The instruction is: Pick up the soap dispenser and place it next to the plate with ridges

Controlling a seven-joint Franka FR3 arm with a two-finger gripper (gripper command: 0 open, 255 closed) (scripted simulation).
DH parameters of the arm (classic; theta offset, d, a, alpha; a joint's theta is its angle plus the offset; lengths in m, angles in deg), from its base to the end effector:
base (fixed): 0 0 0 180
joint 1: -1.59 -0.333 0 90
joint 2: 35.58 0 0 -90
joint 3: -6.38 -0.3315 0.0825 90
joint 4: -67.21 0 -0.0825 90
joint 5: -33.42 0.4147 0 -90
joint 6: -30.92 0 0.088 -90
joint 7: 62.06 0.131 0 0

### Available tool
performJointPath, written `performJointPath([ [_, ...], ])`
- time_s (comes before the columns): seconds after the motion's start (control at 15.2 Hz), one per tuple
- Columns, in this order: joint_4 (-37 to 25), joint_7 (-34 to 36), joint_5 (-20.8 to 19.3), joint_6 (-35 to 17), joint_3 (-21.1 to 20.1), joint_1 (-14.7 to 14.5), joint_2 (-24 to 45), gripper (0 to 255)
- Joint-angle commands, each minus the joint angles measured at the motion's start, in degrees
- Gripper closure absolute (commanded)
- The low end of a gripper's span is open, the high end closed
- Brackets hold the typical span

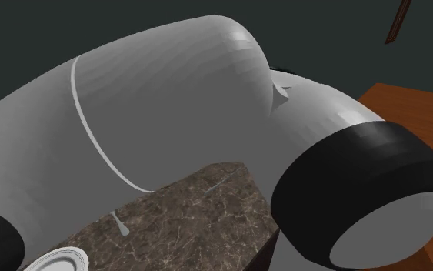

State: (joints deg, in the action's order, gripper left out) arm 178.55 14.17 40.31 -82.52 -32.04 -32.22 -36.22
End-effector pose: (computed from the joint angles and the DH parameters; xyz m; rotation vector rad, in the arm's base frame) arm 0.1696 0.5658 0.4684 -3.0614 0.1763 0.1353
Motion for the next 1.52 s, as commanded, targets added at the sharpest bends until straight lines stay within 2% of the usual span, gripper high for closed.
performJointPath([
  [0.0, 1.0, 0.0, -0.2, -1.4, -0.1, 0.0, 0.4, 255],
  [0.66, 6.6, 0.7, -2.0, -9.5, -0.3, -0.5, 3.5, 255],
  [1.19, 6.6, 0.7, -2.0, -9.5, -0.3, -0.5, 3.5, 255],
  [1.25, 6.6, 0.7, -2.0, -9.5, -0.3, -0.5, 3.5, 0],
  [1.45, 6.6, 0.7, -2.0, -9.5, -0.3, -0.5, 3.5, 0],
])
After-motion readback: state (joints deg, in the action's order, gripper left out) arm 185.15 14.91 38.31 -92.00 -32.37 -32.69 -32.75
